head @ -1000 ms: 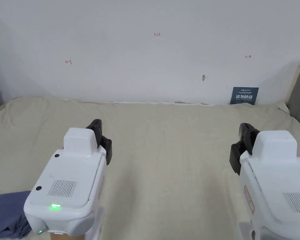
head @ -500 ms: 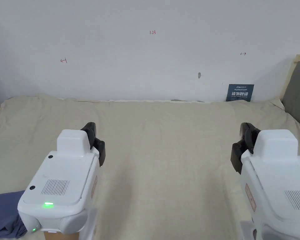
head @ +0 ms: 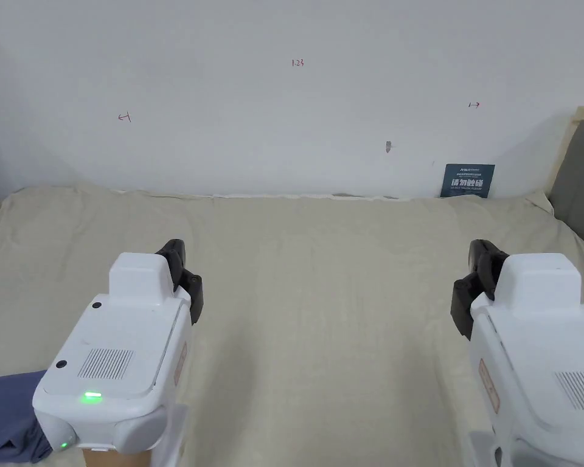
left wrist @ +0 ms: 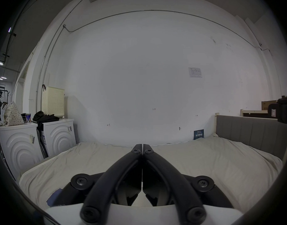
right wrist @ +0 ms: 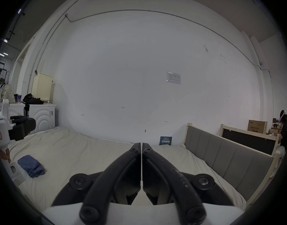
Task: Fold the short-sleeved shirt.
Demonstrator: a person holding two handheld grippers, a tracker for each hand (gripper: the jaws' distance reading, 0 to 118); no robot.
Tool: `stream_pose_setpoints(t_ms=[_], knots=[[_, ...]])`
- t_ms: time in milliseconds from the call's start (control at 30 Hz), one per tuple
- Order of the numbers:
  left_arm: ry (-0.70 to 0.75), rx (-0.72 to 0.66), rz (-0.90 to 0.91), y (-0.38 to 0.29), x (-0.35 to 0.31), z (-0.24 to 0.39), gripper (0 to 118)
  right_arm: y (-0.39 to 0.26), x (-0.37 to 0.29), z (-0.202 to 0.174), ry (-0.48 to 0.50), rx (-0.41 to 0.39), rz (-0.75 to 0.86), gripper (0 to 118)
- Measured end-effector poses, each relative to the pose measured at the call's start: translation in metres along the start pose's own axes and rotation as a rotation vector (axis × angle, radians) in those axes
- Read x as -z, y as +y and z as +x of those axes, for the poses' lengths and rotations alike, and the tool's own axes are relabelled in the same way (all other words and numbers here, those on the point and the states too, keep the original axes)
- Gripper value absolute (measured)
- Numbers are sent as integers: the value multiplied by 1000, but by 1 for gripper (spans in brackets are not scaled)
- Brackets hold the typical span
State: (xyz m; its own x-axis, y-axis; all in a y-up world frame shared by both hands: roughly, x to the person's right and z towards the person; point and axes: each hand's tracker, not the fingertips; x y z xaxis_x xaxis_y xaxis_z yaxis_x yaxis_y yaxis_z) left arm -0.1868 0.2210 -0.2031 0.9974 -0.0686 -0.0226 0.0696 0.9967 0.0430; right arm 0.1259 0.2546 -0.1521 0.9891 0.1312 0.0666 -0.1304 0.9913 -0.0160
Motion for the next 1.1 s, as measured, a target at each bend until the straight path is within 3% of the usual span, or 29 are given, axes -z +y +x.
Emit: stream_pose_setpoints(t_ms=[1100], knots=[[-17,46,-2,-4,-2,2,0,-3,-2,0,-6,-6,-6,4]])
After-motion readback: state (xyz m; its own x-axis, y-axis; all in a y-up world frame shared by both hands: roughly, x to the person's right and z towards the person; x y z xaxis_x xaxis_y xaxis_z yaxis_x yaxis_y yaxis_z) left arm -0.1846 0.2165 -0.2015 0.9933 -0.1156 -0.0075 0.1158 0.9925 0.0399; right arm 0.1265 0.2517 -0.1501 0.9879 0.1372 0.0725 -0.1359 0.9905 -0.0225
